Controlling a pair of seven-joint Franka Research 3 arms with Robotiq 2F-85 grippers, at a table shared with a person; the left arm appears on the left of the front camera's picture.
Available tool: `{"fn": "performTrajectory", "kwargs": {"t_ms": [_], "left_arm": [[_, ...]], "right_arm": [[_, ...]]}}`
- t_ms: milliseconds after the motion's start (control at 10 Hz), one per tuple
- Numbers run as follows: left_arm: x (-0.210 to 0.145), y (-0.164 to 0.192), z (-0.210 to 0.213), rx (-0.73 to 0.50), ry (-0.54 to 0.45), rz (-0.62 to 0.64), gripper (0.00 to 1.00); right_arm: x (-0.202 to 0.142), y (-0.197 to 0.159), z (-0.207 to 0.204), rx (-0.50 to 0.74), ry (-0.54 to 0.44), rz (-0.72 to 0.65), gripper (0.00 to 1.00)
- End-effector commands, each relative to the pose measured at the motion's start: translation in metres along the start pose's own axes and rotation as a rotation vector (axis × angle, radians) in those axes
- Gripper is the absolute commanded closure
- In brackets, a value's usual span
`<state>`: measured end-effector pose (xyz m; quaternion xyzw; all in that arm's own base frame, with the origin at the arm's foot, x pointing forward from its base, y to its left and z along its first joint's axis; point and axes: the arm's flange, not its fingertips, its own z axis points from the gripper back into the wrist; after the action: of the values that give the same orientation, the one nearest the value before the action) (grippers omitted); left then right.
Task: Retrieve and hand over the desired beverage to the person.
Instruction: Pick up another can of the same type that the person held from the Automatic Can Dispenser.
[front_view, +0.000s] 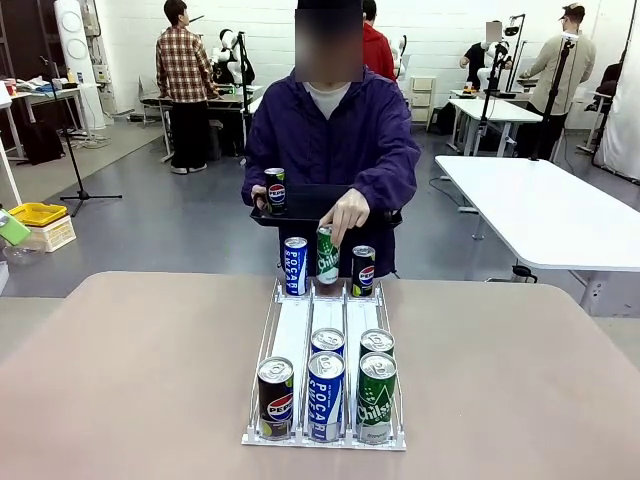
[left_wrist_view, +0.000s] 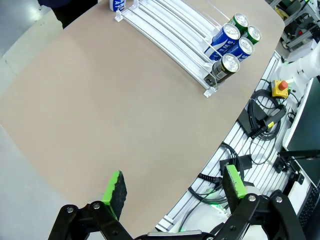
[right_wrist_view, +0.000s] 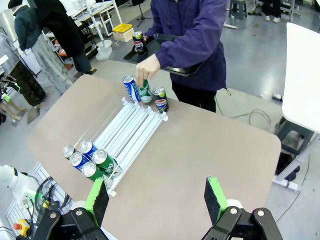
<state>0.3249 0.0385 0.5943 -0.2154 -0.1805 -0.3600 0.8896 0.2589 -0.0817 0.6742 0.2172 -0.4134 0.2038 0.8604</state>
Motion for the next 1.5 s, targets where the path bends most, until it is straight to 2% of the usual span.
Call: {"fn": "performTrajectory", "kwargs": {"t_ms": [0,1000,1200,1300,1400], "left_arm": [[-0.001,0.0,0.002,-0.009,0.001,-0.015,0.0],[-0.001,0.0,0.002,-0.009,0.001,-0.015,0.0],[-0.001,0.0,0.002,-0.009,0.001,-0.015,0.0],[-0.001,0.0,0.002,-0.009,0.001,-0.015,0.0],[-0.001,0.0,0.002,-0.009,0.001,-0.015,0.0]], "right_arm": [[0.001,0.001,-0.002,0.011,-0.003,0.004,0.0],[0.0,0.0,0.0,0.0,0.0,0.0,0.0],[0.035,0.071,-0.061,-0.016,0.304,0.203,0.0],[0.053,0.107,-0.099,-0.02,0.415,0.2,0.0],[0.06,0.132,-0.132,-0.034,0.482,0.096,0.0]]}}
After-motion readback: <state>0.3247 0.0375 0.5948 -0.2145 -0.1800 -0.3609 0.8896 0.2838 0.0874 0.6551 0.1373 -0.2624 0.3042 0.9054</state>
